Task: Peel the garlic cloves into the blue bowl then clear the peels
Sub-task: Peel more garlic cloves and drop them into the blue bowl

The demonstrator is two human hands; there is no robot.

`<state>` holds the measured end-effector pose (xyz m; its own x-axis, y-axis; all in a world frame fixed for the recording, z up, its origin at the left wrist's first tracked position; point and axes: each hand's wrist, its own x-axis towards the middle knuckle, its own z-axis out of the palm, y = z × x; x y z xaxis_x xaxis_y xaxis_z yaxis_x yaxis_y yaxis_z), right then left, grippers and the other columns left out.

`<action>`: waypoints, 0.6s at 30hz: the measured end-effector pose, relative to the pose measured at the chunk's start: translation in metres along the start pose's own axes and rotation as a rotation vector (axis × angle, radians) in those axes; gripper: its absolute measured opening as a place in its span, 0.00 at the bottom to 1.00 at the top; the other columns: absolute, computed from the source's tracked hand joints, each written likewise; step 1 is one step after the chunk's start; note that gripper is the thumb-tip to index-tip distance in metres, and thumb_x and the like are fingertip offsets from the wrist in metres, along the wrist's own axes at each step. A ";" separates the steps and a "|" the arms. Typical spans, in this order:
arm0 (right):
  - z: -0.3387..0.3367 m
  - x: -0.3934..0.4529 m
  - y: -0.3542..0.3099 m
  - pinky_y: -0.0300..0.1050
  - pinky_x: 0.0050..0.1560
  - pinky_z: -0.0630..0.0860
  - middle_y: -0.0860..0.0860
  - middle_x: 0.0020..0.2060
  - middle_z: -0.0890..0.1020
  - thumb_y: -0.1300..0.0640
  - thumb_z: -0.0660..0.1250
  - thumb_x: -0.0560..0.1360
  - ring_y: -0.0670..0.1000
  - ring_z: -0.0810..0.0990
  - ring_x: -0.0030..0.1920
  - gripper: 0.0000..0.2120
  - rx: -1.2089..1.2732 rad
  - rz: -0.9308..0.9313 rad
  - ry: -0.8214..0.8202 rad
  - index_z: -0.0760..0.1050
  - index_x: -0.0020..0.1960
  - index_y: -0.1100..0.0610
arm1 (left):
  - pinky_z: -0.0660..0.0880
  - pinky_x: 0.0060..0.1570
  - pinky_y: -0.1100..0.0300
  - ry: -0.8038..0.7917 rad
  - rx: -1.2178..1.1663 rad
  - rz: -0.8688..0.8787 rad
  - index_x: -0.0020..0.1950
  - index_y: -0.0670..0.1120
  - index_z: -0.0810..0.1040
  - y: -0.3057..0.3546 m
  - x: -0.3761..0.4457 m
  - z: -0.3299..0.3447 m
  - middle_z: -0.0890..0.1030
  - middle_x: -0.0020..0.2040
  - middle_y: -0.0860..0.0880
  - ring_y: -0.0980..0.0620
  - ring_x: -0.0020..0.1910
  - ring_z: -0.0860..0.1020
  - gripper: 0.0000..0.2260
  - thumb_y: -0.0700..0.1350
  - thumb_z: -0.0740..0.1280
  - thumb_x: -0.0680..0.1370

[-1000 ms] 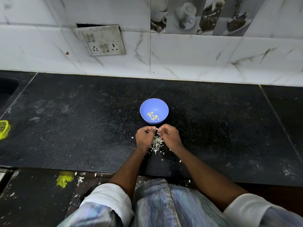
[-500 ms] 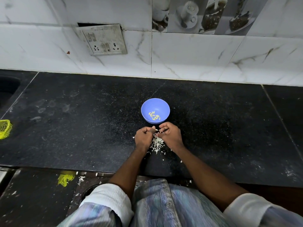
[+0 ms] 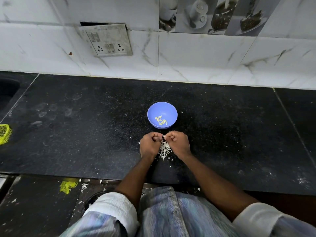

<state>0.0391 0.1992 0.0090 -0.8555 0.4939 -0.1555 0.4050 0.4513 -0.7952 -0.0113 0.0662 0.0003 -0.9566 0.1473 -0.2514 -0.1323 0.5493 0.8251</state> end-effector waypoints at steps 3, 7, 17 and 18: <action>0.000 -0.001 -0.005 0.46 0.41 0.81 0.43 0.33 0.84 0.56 0.76 0.73 0.43 0.83 0.36 0.03 0.014 0.001 0.011 0.85 0.41 0.53 | 0.79 0.42 0.58 0.046 -0.008 -0.003 0.46 0.56 0.85 0.005 -0.002 -0.001 0.85 0.36 0.58 0.56 0.38 0.83 0.07 0.44 0.72 0.77; 0.000 0.003 -0.014 0.49 0.38 0.74 0.46 0.30 0.80 0.53 0.66 0.79 0.49 0.78 0.34 0.13 -0.014 -0.023 0.083 0.77 0.38 0.57 | 0.79 0.42 0.54 0.070 0.025 0.011 0.43 0.51 0.83 0.004 0.001 -0.003 0.84 0.36 0.54 0.51 0.38 0.83 0.10 0.52 0.67 0.81; -0.005 0.039 -0.051 0.48 0.50 0.82 0.52 0.43 0.87 0.56 0.76 0.72 0.54 0.85 0.46 0.06 -0.018 0.045 0.192 0.86 0.48 0.56 | 0.78 0.40 0.59 0.009 0.123 0.048 0.44 0.56 0.85 0.015 -0.001 -0.013 0.84 0.37 0.60 0.58 0.37 0.82 0.07 0.45 0.69 0.77; -0.005 0.039 -0.049 0.49 0.50 0.81 0.54 0.43 0.87 0.56 0.76 0.73 0.55 0.85 0.46 0.07 -0.008 0.032 0.196 0.85 0.48 0.58 | 0.79 0.41 0.59 0.008 0.126 0.054 0.45 0.56 0.85 0.016 0.000 -0.015 0.85 0.38 0.60 0.58 0.37 0.82 0.09 0.44 0.68 0.76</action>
<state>-0.0123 0.1995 0.0448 -0.7631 0.6432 -0.0630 0.4344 0.4382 -0.7869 -0.0169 0.0628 0.0208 -0.9635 0.1732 -0.2043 -0.0477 0.6397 0.7672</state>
